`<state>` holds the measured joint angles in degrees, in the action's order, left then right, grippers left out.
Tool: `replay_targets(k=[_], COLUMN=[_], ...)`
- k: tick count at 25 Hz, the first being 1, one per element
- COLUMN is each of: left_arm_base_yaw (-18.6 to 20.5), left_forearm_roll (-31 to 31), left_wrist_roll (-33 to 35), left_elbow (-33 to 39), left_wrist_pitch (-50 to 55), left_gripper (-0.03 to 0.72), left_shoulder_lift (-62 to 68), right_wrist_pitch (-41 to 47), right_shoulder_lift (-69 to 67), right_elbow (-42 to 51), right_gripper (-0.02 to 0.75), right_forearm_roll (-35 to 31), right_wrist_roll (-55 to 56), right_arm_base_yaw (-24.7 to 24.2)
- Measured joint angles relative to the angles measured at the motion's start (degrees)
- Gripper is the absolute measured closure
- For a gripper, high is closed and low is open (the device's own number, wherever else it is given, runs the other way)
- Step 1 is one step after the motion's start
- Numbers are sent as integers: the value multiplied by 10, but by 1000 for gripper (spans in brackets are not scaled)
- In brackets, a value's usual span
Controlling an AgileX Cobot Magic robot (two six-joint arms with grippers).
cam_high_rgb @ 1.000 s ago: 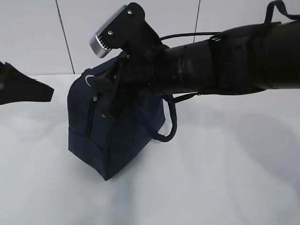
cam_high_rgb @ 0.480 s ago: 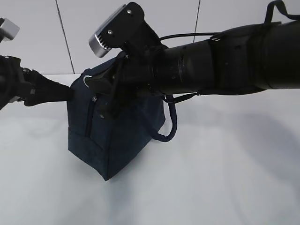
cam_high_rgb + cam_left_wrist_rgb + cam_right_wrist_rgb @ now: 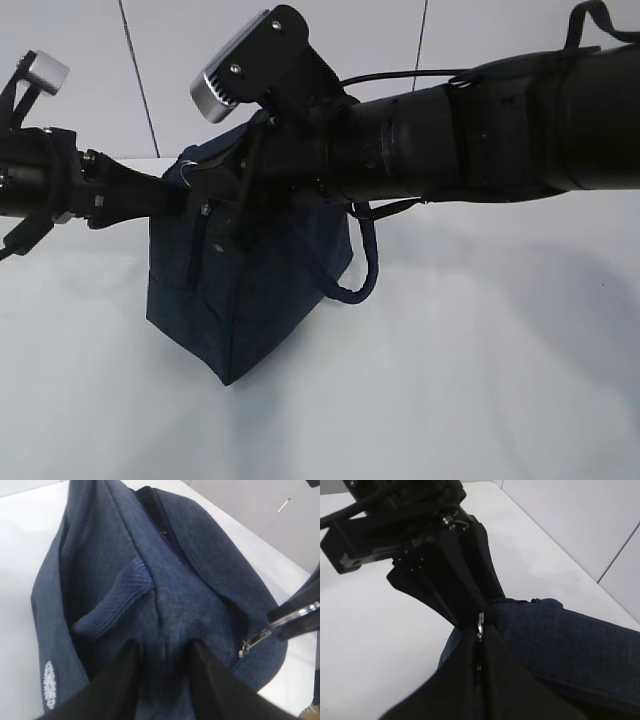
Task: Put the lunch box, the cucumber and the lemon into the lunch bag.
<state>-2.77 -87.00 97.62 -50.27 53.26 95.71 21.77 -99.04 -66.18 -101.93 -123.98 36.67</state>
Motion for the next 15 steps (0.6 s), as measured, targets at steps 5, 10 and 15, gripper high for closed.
replay_targets(k=[5, 10, 15], left_arm_base_yaw=[-8, -8, -8], left_forearm_roll=[-10, -11, -11], left_wrist_roll=[4, 4, -3], left_elbow=[0, 0, 0], left_wrist_pitch=[-1, -2, 0], left_gripper=[652, 690, 691], left_shoulder_lift=[16, 18, 19], right_wrist_pitch=[0, -2, -15], right_shoulder_lift=[-2, -4, -4], right_elbow=[0, 0, 0], right_gripper=[730, 730, 730], right_forearm_roll=[2, 2, 2], right_wrist_roll=[1, 1, 1], right_arm_base_yaw=[0, 0, 0])
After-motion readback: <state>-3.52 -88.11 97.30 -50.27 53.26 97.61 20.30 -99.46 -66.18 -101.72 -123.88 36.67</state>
